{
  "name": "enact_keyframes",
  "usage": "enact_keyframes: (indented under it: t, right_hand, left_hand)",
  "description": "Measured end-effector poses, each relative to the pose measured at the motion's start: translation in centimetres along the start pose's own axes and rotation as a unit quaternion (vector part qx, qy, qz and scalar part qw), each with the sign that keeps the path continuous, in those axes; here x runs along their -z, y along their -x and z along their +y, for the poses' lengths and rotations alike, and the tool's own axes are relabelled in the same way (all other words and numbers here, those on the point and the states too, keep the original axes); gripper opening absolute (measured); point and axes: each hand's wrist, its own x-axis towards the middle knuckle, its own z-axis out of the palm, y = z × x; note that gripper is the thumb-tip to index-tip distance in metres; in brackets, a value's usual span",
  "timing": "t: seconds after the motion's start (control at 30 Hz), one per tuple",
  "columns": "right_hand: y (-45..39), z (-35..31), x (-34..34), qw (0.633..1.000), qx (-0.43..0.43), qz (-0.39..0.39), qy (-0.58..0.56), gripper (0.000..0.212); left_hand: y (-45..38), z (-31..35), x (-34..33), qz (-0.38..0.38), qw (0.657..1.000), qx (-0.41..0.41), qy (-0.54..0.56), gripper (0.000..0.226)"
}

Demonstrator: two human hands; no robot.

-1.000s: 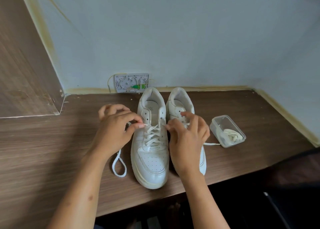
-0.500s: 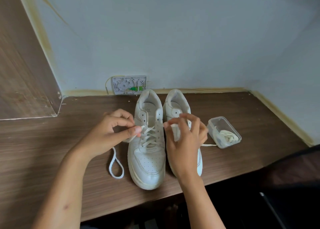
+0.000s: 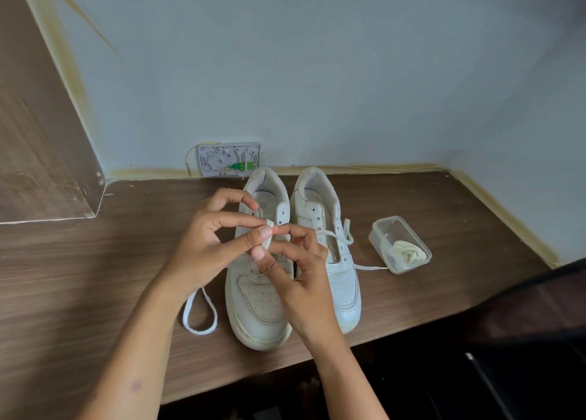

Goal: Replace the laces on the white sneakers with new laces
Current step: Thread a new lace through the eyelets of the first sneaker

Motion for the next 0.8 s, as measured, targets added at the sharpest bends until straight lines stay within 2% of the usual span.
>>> enact_keyframes:
  t: [0.13, 0.27, 0.3, 0.37, 0.47, 0.57, 0.63, 0.67, 0.73, 0.8]
  right_hand:
    - [-0.4, 0.1, 1.2, 1.0, 0.002, -0.009, 0.016, 0.028]
    - [-1.0, 0.2, 3.5, 0.999, -0.004, -0.031, 0.012, 0.02]
    - [-1.2, 0.2, 4.2, 0.999, -0.016, -0.037, 0.013, 0.018]
    - [-1.3, 0.3, 5.6, 0.999, -0.028, -0.044, 0.015, 0.018]
    - [-1.4, 0.6, 7.5, 0.999, -0.035, -0.032, 0.004, 0.026]
    - [-1.6, 0.8, 8.7, 0.999, -0.033, -0.011, -0.021, 0.029]
    - [-1.7, 0.8, 8.9, 0.999, -0.027, -0.005, -0.025, 0.029]
    - [-1.7, 0.8, 8.8, 1.0, -0.019, -0.005, -0.023, 0.028]
    - [-1.8, 1.1, 8.3, 1.0, -0.002, -0.014, -0.007, 0.025]
    - [-1.9, 1.3, 7.7, 0.999, 0.009, -0.038, 0.013, 0.023]
  left_hand:
    - [-0.2, -0.3, 0.3, 0.074, 0.997, 0.014, 0.033, 0.021]
    - [-0.4, -1.3, 1.4, 0.205, 0.975, 0.076, 0.036, 0.01]
    - [-0.3, -1.7, 1.8, 0.242, 0.965, 0.103, 0.008, 0.008]
    - [0.0, -2.2, 2.5, 0.29, 0.936, 0.162, -0.115, 0.014]
    - [0.5, -2.5, 3.2, 0.254, 0.888, 0.238, -0.3, 0.023]
    - [0.4, -2.4, 3.0, 0.19, 0.882, 0.268, -0.337, 0.015]
    - [0.4, -2.4, 2.7, 0.17, 0.893, 0.225, -0.351, 0.004]
    - [0.4, -2.3, 2.6, 0.164, 0.905, 0.18, -0.349, 0.006]
    - [0.1, -1.7, 1.9, 0.149, 0.94, 0.061, -0.3, 0.024]
    - [-0.1, -0.9, 0.6, 0.109, 0.964, -0.027, -0.242, 0.025]
